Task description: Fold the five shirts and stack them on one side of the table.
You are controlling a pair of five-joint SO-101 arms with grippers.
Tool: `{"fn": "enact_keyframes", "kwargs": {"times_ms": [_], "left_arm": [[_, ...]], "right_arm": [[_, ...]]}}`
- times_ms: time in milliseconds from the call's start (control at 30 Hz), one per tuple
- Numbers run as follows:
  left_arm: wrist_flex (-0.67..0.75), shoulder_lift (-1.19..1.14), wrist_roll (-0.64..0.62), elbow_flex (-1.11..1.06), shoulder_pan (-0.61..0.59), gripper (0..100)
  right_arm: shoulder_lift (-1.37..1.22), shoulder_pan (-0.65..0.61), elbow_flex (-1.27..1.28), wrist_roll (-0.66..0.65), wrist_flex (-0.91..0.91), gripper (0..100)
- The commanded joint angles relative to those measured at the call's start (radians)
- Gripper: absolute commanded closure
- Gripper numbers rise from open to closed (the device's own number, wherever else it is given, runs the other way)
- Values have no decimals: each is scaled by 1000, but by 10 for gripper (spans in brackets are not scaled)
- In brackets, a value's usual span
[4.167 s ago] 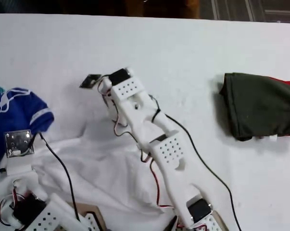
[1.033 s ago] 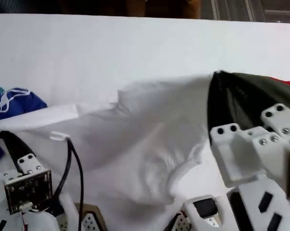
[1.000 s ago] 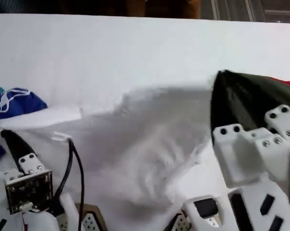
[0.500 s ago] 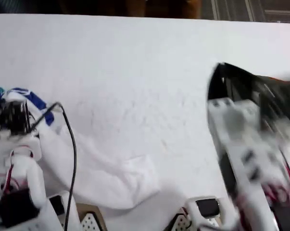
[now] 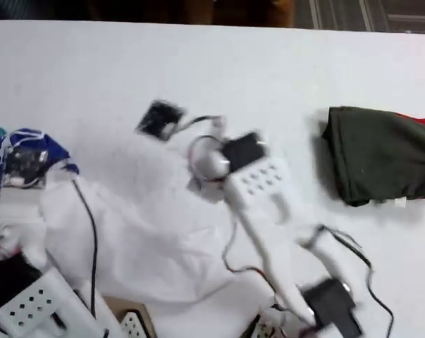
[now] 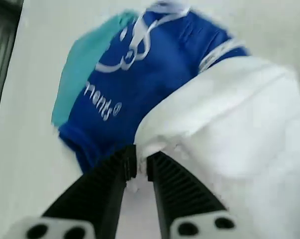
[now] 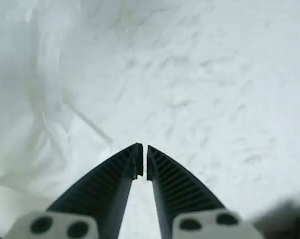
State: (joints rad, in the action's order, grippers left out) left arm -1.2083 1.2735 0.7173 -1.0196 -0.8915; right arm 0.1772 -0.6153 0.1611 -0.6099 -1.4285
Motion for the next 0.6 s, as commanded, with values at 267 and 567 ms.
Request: {"fn": "enact_keyframes", "kwargs": {"times_ms": [267, 567], "left_arm": [[-5, 0, 250, -228, -155, 975], [6, 0, 275, -266, -216, 975]], "right_arm": [[-587, -145, -443, -26, -145, 978], [-765, -139, -620, -26, -321, 978]]}}
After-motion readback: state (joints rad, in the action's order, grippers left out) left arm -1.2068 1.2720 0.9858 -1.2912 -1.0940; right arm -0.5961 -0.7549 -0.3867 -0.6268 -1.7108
